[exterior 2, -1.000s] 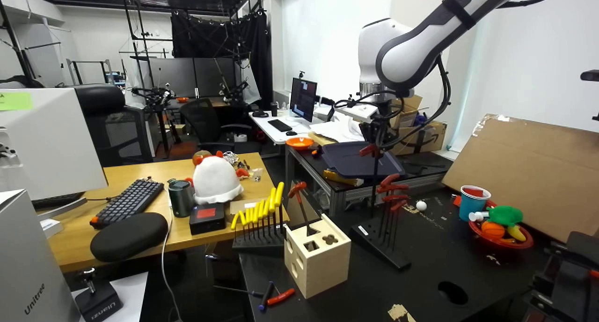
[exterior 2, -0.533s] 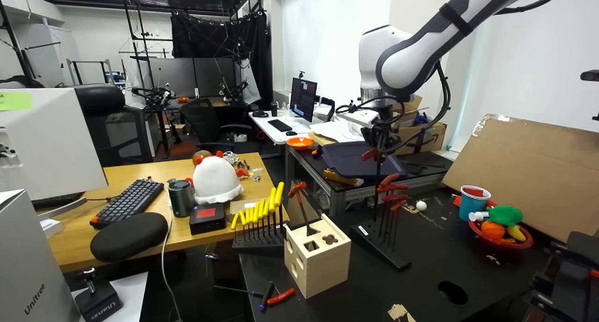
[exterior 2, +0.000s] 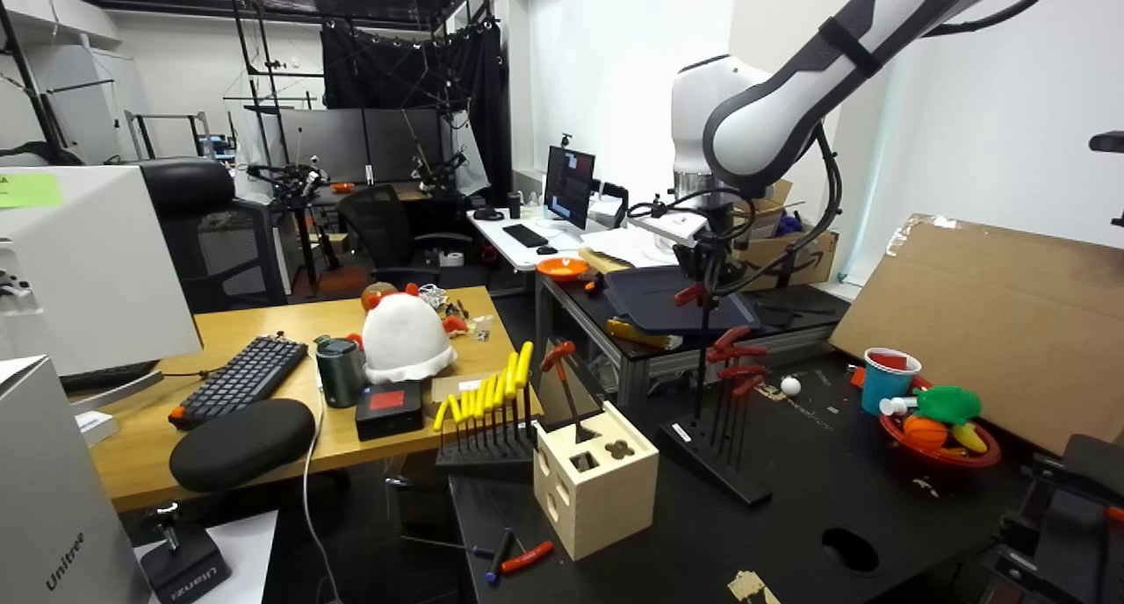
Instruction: Pick up the orange object and put it on the holder.
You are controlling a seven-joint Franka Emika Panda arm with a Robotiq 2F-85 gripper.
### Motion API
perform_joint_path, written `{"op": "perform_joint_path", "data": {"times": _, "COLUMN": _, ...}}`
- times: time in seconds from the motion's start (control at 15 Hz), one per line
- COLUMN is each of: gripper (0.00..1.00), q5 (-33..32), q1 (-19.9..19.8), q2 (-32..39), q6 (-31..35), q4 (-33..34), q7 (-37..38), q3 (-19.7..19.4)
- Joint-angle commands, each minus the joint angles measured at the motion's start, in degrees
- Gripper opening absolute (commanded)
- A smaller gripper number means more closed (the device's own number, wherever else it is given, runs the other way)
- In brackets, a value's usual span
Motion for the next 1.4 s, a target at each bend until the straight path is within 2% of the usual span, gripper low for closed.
{"op": "perform_joint_path", "data": {"times": 0.0, "gripper": 0.05, "q5": 0.3, "q1": 0.7, "q2": 0.3, "q6": 1.0, "q4": 0.7, "q7": 0.1, "q3": -1.1}}
{"op": "perform_joint_path", "data": {"times": 1.33, "gripper": 0.05, "q5": 0.8, "q1": 0.8, "q2": 1.9, "q6": 3.1, "q4": 1.1, "q7": 0.0, "q3": -1.8}}
